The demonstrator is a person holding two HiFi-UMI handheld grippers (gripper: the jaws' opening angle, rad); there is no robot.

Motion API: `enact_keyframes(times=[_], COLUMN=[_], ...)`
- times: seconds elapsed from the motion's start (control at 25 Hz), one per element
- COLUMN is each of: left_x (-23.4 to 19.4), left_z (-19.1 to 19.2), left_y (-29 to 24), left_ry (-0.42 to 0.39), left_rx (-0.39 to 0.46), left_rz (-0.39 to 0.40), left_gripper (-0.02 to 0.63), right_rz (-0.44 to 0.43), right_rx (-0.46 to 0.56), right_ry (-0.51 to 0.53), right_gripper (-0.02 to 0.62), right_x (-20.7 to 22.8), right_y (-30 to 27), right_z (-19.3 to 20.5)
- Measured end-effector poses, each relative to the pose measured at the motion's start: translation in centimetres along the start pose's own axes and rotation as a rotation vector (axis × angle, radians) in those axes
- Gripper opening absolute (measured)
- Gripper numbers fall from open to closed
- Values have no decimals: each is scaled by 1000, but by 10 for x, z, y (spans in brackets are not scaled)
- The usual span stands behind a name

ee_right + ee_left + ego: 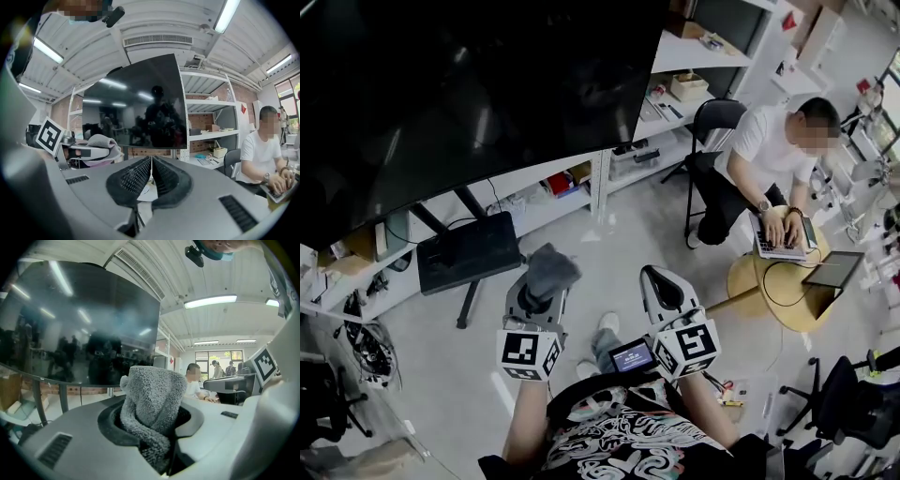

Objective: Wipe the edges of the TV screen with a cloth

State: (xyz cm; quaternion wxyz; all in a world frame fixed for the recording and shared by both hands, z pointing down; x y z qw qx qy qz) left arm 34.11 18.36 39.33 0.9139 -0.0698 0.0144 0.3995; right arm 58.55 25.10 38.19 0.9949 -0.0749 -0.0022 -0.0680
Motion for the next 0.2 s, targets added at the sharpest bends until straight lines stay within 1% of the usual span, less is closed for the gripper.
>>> enact_keyframes(times=[0.2], left_x=[17], left_z=[1], left_y=[6], left_ry=[13], left_rx=[22], left_rz=[3], left_gripper=[156], right_rz=[-3], right_rx=[-9], right_ry=[4], right_gripper=[32], right_x=[5], right_y=[24], right_z=[4])
Point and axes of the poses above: the fingertips, and each gripper's own axes: y backward along the fingers, x to its right, z out of its underside, the point moved 10 cm from there along y, backward along the fingers, and after that the axes turned 8 degrees about z, right-handed, at the moved point
